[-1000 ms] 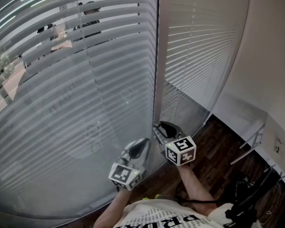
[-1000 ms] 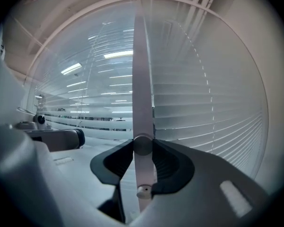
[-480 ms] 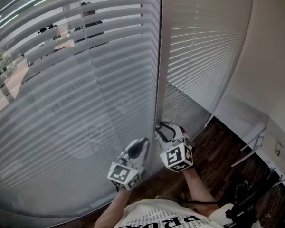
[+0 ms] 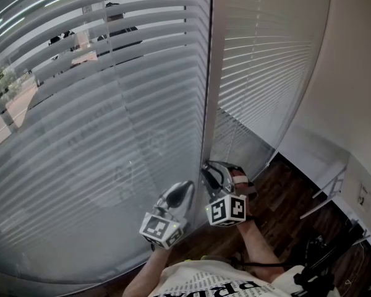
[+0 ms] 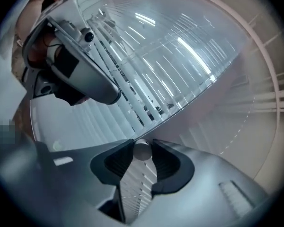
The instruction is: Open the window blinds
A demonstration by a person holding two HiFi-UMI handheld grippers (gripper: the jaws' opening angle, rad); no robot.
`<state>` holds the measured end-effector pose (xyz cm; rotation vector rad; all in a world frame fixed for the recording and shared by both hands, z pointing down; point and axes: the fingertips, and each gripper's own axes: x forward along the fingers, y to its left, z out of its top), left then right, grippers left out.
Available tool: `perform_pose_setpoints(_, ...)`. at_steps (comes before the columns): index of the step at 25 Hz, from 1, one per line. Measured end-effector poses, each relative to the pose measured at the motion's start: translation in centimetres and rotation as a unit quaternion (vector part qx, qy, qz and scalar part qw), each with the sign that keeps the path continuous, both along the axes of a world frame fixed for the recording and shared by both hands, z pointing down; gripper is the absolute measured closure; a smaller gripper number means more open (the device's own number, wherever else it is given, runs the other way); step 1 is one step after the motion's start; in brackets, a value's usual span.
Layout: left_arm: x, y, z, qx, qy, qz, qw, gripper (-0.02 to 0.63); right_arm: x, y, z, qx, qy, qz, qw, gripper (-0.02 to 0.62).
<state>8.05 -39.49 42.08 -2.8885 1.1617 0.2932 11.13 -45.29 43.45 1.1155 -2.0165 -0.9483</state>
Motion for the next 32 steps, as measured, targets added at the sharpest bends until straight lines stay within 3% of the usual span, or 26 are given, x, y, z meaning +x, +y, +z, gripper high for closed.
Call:
perform_pose_setpoints(8, 0.3, 0.0, 1.0, 0.003, 0.005, 0.004, 1.0000, 0.614, 0.2, -0.1, 1.0, -0.043, -0.083, 0.001, 0.996, 0.465)
perform_pose_setpoints(15, 0.3, 0.0, 0.5, 0.005, 0.000, 0.010, 0.9999, 0.614, 0.4, -0.3, 0.2, -0.088, -0.171, -0.003, 0.981, 0.465)
perform_pose_setpoints(24, 0.2, 0.2, -0.2, 0.001, -0.001, 0.011, 0.9999, 0.614, 0.9, -0.5, -0.6, -0.150, -0.293, -0.008, 0.944, 0.465)
perform_pose_setpoints(32, 0.3, 0.2, -0.2, -0.002, 0.001, 0.014, 0.9999, 0.614, 1.1, -0.6, -0.6, -0.164, -0.325, -0.007, 0.931, 0.465)
